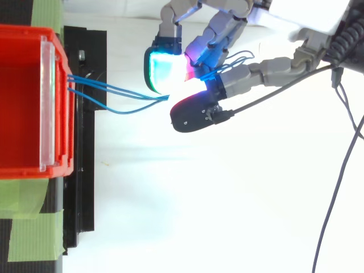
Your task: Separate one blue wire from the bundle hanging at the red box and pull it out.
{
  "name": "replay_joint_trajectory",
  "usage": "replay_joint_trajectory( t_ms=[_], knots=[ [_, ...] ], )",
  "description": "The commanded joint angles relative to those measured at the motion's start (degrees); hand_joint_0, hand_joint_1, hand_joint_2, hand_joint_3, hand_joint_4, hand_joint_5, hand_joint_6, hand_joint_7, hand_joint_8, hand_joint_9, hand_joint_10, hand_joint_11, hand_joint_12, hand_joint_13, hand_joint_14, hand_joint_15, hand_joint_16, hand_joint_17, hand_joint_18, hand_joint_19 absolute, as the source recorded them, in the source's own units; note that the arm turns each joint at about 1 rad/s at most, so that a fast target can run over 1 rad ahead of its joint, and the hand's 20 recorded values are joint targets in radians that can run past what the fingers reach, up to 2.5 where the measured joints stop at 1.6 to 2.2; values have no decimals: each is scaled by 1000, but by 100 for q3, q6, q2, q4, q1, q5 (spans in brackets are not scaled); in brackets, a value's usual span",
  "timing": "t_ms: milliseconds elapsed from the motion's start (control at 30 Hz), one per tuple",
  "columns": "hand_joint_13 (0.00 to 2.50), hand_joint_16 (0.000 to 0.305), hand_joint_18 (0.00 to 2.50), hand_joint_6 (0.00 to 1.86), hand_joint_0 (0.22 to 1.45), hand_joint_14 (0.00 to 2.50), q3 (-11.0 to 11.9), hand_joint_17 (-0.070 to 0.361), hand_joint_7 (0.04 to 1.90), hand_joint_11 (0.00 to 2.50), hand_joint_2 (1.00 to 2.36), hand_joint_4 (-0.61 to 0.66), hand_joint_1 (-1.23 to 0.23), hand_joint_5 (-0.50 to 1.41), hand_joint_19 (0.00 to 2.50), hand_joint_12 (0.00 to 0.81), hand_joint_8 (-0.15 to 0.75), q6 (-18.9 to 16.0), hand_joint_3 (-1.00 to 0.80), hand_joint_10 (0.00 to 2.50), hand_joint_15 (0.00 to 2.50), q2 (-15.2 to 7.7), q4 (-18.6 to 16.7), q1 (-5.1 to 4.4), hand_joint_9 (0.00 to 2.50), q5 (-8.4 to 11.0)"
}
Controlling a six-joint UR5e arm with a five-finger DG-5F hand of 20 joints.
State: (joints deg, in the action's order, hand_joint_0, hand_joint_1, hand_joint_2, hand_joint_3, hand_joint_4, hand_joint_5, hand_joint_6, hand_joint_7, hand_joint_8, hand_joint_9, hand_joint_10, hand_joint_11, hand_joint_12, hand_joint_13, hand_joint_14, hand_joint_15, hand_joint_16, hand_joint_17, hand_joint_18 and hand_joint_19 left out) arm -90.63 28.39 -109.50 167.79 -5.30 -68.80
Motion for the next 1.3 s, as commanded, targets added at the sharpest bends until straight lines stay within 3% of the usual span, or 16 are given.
replay_joint_trajectory(
  t_ms=[0, 500, 667, 967, 1267],
  knots=[
    [1298, 64, 990, 896, 498, 20, 2, 143, 960, 1209, 1002, 208, -609, -204, 756, 465, 376, 114, -469, 18, 1216, -1, -1, 2, 1144, -1],
    [1301, 65, 1002, 892, 483, 21, 2, 147, 965, 1202, 1001, 217, -625, -203, 749, 468, 385, 96, -484, 16, 1212, 8, 8, -15, 1146, 16],
    [1292, 61, 980, 893, 530, 21, 2, 136, 977, 1215, 1006, 196, -669, -200, 758, 449, 365, 79, -424, 18, 1224, 8, 17, -15, 1152, 16],
    [1298, 57, 973, 901, 591, 23, 2, 129, 1006, 1229, 1012, 191, -688, -197, 767, 425, 362, -202, -344, 18, 1227, 8, -1, -15, 1168, 25],
    [1313, 62, 1004, 903, 506, 21, 2, 141, 989, 1223, 1000, 212, -627, -199, 755, 459, 381, -642, -492, 17, 1228, 8, 17, -42, 1166, 42]
  ],
)
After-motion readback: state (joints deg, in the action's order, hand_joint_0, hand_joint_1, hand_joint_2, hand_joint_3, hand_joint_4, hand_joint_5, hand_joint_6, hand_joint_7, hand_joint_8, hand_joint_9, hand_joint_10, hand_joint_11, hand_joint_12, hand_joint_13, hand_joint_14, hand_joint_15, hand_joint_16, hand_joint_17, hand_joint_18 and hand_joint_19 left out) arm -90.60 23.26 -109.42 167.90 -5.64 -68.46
